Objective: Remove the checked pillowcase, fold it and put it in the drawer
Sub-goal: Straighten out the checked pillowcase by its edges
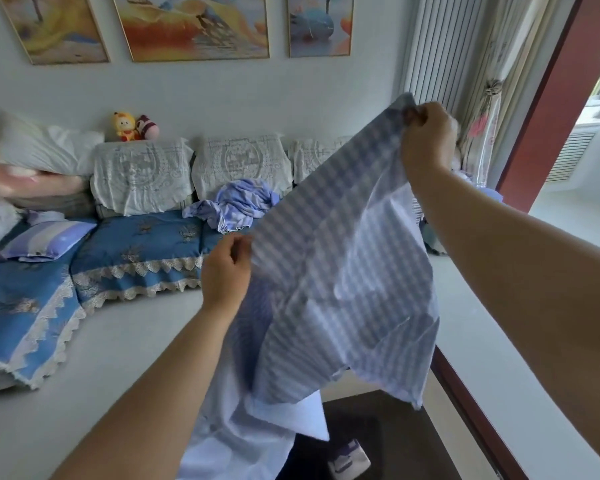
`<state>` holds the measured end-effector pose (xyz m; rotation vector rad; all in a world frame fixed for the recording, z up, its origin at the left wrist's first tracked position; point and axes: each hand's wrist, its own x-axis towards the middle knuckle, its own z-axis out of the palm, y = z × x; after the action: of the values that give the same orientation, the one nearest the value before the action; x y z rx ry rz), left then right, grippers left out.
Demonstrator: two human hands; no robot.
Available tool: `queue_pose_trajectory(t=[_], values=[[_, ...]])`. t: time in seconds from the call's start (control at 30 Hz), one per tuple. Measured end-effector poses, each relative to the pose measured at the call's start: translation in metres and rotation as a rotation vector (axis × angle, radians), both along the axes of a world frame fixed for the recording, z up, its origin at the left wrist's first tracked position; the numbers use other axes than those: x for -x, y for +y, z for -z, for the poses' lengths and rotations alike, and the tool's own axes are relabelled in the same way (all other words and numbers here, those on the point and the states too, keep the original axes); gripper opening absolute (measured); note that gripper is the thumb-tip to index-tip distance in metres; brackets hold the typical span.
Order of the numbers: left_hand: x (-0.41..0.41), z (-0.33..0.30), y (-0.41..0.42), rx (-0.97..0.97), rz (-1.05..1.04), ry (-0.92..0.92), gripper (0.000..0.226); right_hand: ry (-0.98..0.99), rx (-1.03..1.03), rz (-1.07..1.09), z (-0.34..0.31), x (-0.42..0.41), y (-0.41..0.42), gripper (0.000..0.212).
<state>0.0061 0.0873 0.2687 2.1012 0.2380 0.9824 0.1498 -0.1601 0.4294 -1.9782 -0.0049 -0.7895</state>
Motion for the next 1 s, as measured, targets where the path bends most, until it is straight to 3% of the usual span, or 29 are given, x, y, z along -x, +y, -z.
queue_pose_trajectory(t=[0.1, 0.17, 0.23, 0.3, 0.4, 0.57, 0.73, 0.8, 0.93, 1.0], values=[[-0.003, -0.007, 0.008, 0.054, 0.251, 0.191, 0.016, -0.074, -0.015, -0.006, -0.028, 0.008, 0.007, 0.024], [0.000, 0.020, 0.002, 0.053, 0.316, 0.419, 0.013, -0.096, 0.013, -0.026, -0.035, 0.014, 0.013, 0.025], [0.004, 0.055, -0.004, 0.077, 0.354, 0.525, 0.015, -0.093, 0.036, -0.043, -0.032, 0.017, 0.018, 0.024], [0.009, 0.083, -0.007, 0.103, 0.333, 0.580, 0.005, -0.074, 0.027, -0.063, -0.023, 0.015, 0.021, 0.023], [0.009, 0.101, 0.000, 0.130, 0.166, 0.595, 0.015, -0.023, 0.013, -0.056, -0.010, 0.011, 0.020, 0.024], [0.007, 0.056, 0.027, 0.331, -0.055, 0.265, 0.016, 0.102, 0.016, -0.045, 0.009, 0.003, -0.007, 0.026], [0.011, 0.012, 0.044, 0.153, -0.222, -0.223, 0.009, 0.191, -0.022, -0.063, 0.040, -0.006, -0.024, 0.034], [0.012, 0.026, 0.042, 0.055, -0.209, -0.027, 0.020, 0.198, -0.068, -0.054, 0.047, -0.005, -0.026, 0.036], [0.017, 0.054, 0.044, -0.080, 0.253, 0.978, 0.049, 0.182, -0.044, -0.030, 0.048, -0.010, -0.028, 0.023], [0.019, 0.042, 0.061, -0.008, 0.458, 1.189, 0.063, 0.182, -0.036, -0.012, 0.048, -0.017, -0.031, 0.024]])
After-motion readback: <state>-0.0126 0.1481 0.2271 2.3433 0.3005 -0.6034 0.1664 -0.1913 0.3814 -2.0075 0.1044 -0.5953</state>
